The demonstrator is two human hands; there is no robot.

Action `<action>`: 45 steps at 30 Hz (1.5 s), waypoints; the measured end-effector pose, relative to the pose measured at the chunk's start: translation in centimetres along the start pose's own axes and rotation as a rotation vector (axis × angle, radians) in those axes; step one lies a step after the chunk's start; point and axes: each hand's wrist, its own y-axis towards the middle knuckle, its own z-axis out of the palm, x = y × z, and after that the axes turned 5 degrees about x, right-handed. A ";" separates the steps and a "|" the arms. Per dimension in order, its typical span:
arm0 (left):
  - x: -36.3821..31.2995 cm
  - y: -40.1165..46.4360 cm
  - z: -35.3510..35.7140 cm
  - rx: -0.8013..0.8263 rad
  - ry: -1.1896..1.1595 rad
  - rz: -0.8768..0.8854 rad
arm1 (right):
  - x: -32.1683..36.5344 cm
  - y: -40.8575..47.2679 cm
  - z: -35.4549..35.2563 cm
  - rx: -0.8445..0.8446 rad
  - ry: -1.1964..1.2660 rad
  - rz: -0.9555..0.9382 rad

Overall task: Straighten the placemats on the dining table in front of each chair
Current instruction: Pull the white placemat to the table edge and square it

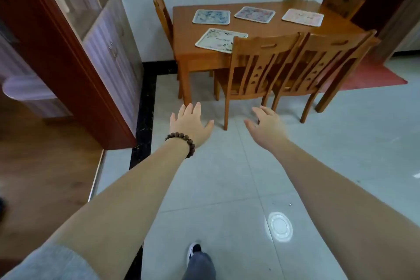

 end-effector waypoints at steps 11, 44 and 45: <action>-0.2 11.9 3.6 0.049 0.015 0.007 | -3.7 11.4 2.1 0.050 -0.019 0.068; -9.6 61.6 2.2 -0.002 -0.007 -0.087 | -13.5 62.1 -8.6 -0.029 0.038 -0.003; -10.1 63.1 2.1 -0.013 -0.003 -0.097 | -14.1 63.7 -9.0 -0.014 0.032 -0.011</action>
